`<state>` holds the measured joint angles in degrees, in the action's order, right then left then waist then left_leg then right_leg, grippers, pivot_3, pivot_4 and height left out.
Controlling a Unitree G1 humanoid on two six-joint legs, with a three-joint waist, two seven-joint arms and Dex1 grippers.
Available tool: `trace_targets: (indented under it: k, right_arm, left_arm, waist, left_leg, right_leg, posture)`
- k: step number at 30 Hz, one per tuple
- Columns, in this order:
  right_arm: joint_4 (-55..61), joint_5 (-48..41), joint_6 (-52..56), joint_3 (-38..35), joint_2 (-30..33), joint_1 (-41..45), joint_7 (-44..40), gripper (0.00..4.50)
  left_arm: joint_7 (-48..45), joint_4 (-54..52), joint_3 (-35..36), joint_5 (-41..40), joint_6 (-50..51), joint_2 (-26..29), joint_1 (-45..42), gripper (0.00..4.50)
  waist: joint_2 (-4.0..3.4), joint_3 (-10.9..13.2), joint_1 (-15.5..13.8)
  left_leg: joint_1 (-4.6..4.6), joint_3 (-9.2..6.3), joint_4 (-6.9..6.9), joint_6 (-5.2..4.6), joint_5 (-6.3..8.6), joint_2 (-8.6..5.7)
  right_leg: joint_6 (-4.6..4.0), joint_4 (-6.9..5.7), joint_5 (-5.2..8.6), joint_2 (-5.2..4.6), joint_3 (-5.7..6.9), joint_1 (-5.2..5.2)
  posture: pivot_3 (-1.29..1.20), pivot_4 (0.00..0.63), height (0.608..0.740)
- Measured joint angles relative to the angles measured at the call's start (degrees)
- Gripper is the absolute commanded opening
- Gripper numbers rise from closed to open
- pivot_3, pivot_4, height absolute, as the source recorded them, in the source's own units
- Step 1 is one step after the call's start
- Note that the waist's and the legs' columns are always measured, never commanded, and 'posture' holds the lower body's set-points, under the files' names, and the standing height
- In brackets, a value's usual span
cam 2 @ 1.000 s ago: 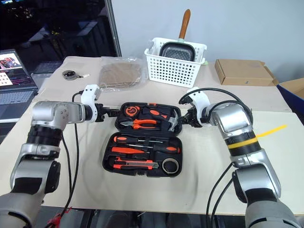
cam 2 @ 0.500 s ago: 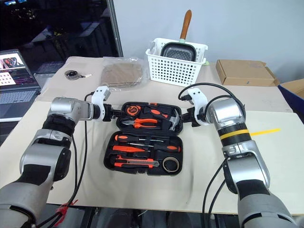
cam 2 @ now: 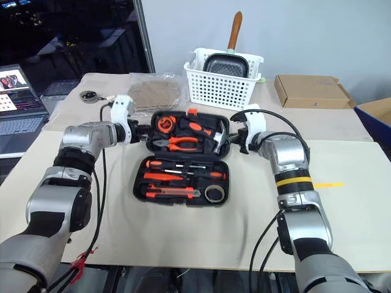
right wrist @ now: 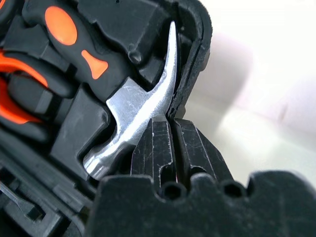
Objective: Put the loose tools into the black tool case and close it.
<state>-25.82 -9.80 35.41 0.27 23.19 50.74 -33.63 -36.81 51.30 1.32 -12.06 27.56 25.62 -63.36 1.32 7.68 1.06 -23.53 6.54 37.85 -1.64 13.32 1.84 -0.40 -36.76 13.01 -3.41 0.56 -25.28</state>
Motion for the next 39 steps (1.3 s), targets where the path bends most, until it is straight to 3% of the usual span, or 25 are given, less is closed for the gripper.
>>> trace_targets:
  k: [3, 10, 16, 19, 20, 24, 25, 27, 30, 33, 36, 37, 39]
  right_arm:
    - [4.8, -0.1, -7.8, -1.6, 0.5, -4.6, -0.9, 0.00]
    - [25.2, 2.2, -23.6, -2.3, 3.3, -24.6, -1.2, 0.00]
    - [32.8, 6.9, -34.5, -0.9, 8.4, -36.2, -3.6, 0.00]
    - [35.6, 8.8, -40.6, -0.6, 12.0, -41.2, -5.4, 0.00]
    - [36.8, 9.4, -42.9, -0.6, 13.7, -43.2, -6.4, 0.71]
    - [35.2, 10.8, -44.2, -1.4, 19.5, -47.9, -8.9, 1.93]
    - [34.7, 10.8, -43.3, -1.8, 21.3, -48.6, -10.1, 1.93]
    - [34.7, 10.2, -41.2, -1.9, 24.9, -50.0, -13.4, 1.93]
    - [39.1, 2.5, -32.5, -4.1, 29.5, -52.5, -20.2, 1.93]
    - [46.1, -9.6, -20.7, -8.1, 34.2, -54.3, -27.1, 1.25]
    - [53.5, -18.2, -12.2, -8.1, 35.8, -52.9, -29.9, 0.17]
    - [55.7, -19.8, -10.2, -6.4, 35.8, -51.8, -30.2, 0.08]
    - [59.2, -21.4, -6.9, -1.5, 35.6, -49.1, -30.6, 0.00]
  left_arm:
    - [-1.5, -5.9, 0.0, 1.1, -6.6, 0.1, 4.4, 0.05]
    - [-5.9, -35.3, -0.8, 2.5, -13.8, 5.1, 24.4, 0.05]
    - [-8.4, -47.8, -0.7, 2.9, -14.8, 9.0, 36.3, 0.05]
    - [-10.2, -52.9, 1.1, 0.1, -11.1, 10.8, 40.4, 0.81]
    - [-11.9, -55.1, 2.1, -2.2, -9.0, 12.0, 42.9, 1.12]
    - [-16.2, -61.6, 6.9, -9.2, -0.8, 17.0, 52.0, 2.68]
    - [-16.9, -62.3, 8.9, -10.6, 0.7, 18.5, 54.0, 2.99]
    - [-18.2, -64.0, 13.1, -13.9, 3.3, 20.3, 55.6, 3.66]
    - [-19.6, -70.1, 18.3, -19.8, 5.7, 21.8, 57.3, 3.66]
    - [-22.7, -75.7, 21.8, -25.0, 5.7, 21.9, 62.0, 3.67]
    - [-28.1, -78.9, 25.0, -29.5, 6.3, 24.0, 67.2, 3.67]
    - [-29.8, -80.0, 26.4, -30.5, 6.2, 24.9, 68.9, 3.67]
    - [-32.5, -82.1, 28.7, -32.4, 6.3, 26.4, 71.4, 4.19]
  waist:
    - [0.00, 0.0, -0.1]
    - [-0.04, 0.0, -0.3]
    - [-0.06, 0.0, -0.5]
    - [-0.04, 0.0, -0.4]
    - [-0.04, 0.0, -0.3]
    - [-0.02, 0.0, 0.1]
    - [-0.01, 0.0, 0.1]
    - [-0.01, 0.0, -0.3]
    - [-0.05, 0.0, -1.0]
    - [-0.06, 0.0, -1.0]
    - [0.08, 0.0, -0.4]
    - [0.08, 0.0, -0.3]
    - [0.07, 0.0, -0.4]
  left_leg:
    - [-0.08, 0.01, -0.02, -0.05, 0.04, 0.00]
    - [-0.19, 0.01, -0.03, -0.05, 0.24, 0.04]
    - [0.76, 0.05, 0.06, -0.73, 0.60, 0.05]
    - [1.23, 0.06, 0.03, -0.70, 0.52, 0.09]
    - [1.32, 0.07, 0.02, -0.67, 0.50, 0.11]
    - [1.30, 0.11, 0.02, -0.58, 0.44, 0.16]
    - [1.29, 0.11, 0.02, -0.57, 0.43, 0.17]
    - [1.30, 0.10, 0.02, -0.57, 0.43, 0.17]
    - [1.31, 0.05, -0.01, -0.61, 0.43, 0.19]
    - [1.30, 0.05, -0.02, -0.65, 0.47, 0.26]
    - [1.29, 0.05, -0.02, -0.63, 0.47, 0.51]
    - [1.30, 0.06, -0.02, -0.61, 0.47, 0.60]
    - [1.33, 0.05, -0.02, -0.56, 0.45, 0.63]
  right_leg:
    - [0.08, 0.07, 0.04, -0.04, 0.01, -0.02]
    - [0.20, 0.09, 0.12, -0.11, 0.00, -0.12]
    - [0.20, 0.61, 0.12, -0.12, -0.05, 0.93]
    - [0.20, 0.59, 0.13, -0.08, -0.11, 1.31]
    - [0.18, 0.53, 0.14, -0.06, -0.15, 1.35]
    - [0.11, 0.37, 0.12, -0.01, -0.27, 1.18]
    - [0.09, 0.36, 0.13, -0.01, -0.28, 1.15]
    - [0.04, 0.31, 0.16, -0.02, -0.24, 1.17]
    - [0.05, 0.42, 0.18, -0.12, -0.20, 1.25]
    - [0.04, 0.52, 0.17, -0.07, -0.22, 1.28]
    - [-0.08, 0.59, 0.22, -0.03, -0.18, 1.25]
    - [-0.09, 0.60, 0.24, -0.01, -0.16, 1.25]
    - [0.04, 0.57, 0.40, 0.00, -0.08, 1.23]
  posture:
    - [0.00, 0.150, 0.740]
    - [0.00, 0.150, 0.740]
    - [0.00, 0.150, 0.740]
    - [0.00, 0.150, 0.740]
    - [0.00, 0.150, 0.740]
    - [0.00, 0.150, 0.740]
    - [0.00, 0.150, 0.740]
    - [0.00, 0.150, 0.740]
    - [0.00, 0.150, 0.740]
    - [0.00, 0.150, 0.740]
    - [0.00, 0.150, 0.740]
    - [0.00, 0.150, 0.740]
    - [0.00, 0.150, 0.740]
